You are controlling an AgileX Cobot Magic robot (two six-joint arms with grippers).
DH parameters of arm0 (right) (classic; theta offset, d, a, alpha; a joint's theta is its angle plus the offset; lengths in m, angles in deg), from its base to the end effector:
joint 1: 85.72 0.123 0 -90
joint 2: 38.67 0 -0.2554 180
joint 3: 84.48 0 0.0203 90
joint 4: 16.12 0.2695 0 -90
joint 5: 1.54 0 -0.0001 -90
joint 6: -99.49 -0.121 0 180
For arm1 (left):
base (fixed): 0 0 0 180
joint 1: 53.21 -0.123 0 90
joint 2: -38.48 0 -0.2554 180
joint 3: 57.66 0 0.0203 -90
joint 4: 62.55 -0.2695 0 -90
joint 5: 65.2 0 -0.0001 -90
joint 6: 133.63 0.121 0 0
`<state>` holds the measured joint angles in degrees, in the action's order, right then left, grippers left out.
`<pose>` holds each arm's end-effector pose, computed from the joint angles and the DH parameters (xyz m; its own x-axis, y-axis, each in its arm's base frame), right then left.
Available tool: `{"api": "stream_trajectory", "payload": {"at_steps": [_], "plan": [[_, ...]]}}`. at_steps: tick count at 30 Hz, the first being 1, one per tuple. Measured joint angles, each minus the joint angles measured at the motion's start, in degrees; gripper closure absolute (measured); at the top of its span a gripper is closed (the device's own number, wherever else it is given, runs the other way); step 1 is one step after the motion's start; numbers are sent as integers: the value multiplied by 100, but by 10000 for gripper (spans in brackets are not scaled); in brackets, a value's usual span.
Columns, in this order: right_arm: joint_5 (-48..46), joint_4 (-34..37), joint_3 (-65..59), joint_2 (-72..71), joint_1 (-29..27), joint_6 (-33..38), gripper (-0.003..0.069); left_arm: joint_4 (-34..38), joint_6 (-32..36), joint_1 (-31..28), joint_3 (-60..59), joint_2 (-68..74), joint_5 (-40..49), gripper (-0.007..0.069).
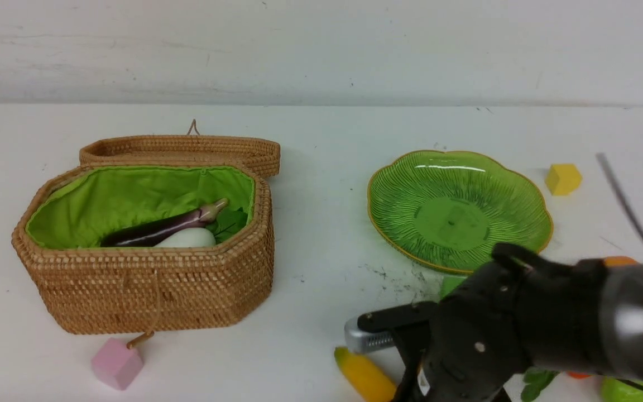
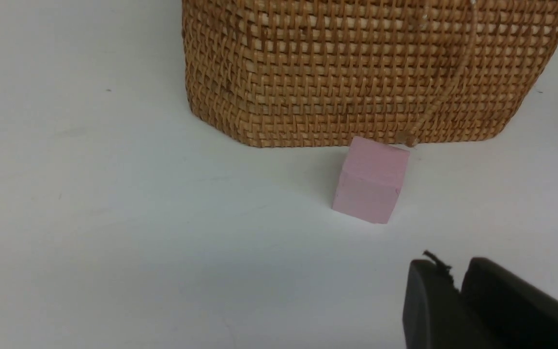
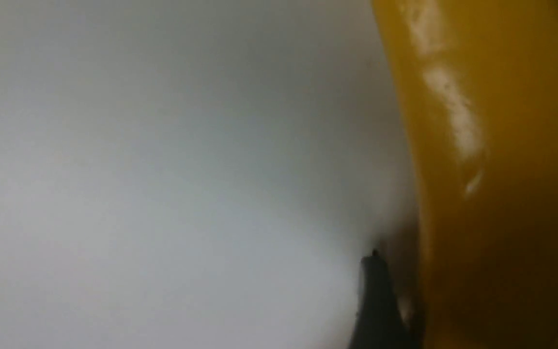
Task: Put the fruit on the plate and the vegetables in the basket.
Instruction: Use the right arm to grab a banana and put it into the right plate
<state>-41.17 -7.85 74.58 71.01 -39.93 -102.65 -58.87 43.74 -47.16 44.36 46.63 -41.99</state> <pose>0.2184 0.2405 0.0848 -0.9495 -0.2940 -0.1101 -0.3090 0.9370 0.1627 0.1278 -0.0166 0.1576 -0.3403 -0.0692 -0.9377 0.0940 0.9898 -0.1072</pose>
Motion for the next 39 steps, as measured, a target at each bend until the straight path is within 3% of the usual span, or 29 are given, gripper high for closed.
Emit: {"api": "stream_trajectory", "payload": {"at_steps": [3, 14, 17, 21, 22, 24, 28, 33, 39], "plan": [[-39, -53, 19, 13, 0, 0, 326, 0, 0, 0, 0, 0, 0, 527], [-702, -39, 677, -1250, -141, 358, 323, -5, 0, 0, 0, 0, 0, 514], [-859, -149, 1079, -1482, -481, 444, 323, -5, 0, 0, 0, 0, 0, 512], [-873, -652, 1873, -1371, -1693, 740, 323, -5, 0, 0, 0, 0, 0, 511], [-846, -687, 1899, -1330, -1750, 757, 323, -5, 0, 0, 0, 0, 0, 511], [-279, -827, 2119, -995, -2430, 926, 323, -5, 0, 0, 0, 0, 0, 511], [773, -827, 2216, -166, -3159, 949, 323, -5, 0, 0, 0, 0, 0, 508], [1659, -388, 2460, 896, -3691, 949, 323, -5, 0, 0, 0, 0, 0, 501], [1824, -133, 2918, 1780, -3777, 949, 323, -5, 0, 0, 0, 0, 0, 494]]}}
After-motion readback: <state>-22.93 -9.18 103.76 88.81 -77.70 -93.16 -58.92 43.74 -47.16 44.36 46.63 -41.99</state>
